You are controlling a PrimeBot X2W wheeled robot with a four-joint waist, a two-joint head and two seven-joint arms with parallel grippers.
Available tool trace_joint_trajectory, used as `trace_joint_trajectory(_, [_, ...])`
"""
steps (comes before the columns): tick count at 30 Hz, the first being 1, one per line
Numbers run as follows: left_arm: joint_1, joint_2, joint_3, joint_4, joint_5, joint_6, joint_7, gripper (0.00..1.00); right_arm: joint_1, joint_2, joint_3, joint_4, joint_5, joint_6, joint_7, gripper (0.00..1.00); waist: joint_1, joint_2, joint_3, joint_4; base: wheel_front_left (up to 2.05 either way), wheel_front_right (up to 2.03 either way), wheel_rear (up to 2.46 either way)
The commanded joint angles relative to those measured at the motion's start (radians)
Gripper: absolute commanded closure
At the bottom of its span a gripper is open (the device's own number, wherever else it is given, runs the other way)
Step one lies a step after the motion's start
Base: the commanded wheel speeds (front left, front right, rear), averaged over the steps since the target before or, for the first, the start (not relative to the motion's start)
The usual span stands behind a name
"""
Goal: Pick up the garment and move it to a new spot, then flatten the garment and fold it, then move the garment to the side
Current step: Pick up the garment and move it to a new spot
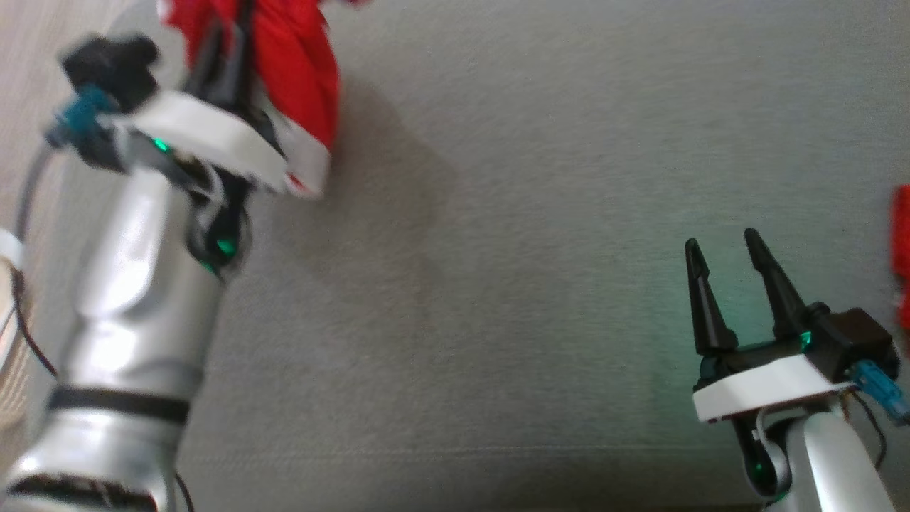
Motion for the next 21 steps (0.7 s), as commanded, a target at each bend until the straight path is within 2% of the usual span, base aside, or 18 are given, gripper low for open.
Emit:
trace_joint_trajectory(1, [-0.019,0.024,0.016,-0.052,-0.001,-0.006,-0.009,1.00,-0.006,0.003,0.025,-0.030,0.017,0.000,-0.002,0.00,0.0000,0.0000,-0.065,-0.070,0.00,0.00,0.00])
trace_joint_trajectory(6, [0.081,-0.021,-0.055,-0.221,0.022,0.013,0.021,1.00,0.000,0.004,0.049,-0.043,0.072,0.000,-0.002,0.00,0.0000,0.0000,-0.080,-0.168,0.00,0.00,0.00])
trace_joint_trajectory(10, [0.134,-0.063,-0.102,-0.285,0.016,0.030,0.061,1.00,-0.002,0.004,0.049,-0.053,0.089,0.000,-0.002,0.00,0.0000,0.0000,-0.064,-0.252,0.00,0.00,0.00])
trace_joint_trajectory(15, [0.150,-0.097,-0.145,-0.254,-0.009,0.046,0.089,1.00,-0.022,0.004,0.059,-0.051,0.117,0.000,-0.002,0.00,0.0000,0.0000,-0.018,-0.353,0.00,0.00,0.00])
trace_joint_trajectory(21, [0.133,-0.112,-0.198,-0.129,-0.019,0.045,0.091,1.00,-0.046,0.004,0.096,-0.062,0.141,0.000,-0.002,0.00,0.0000,0.0000,0.050,-0.446,0.00,0.00,0.00])
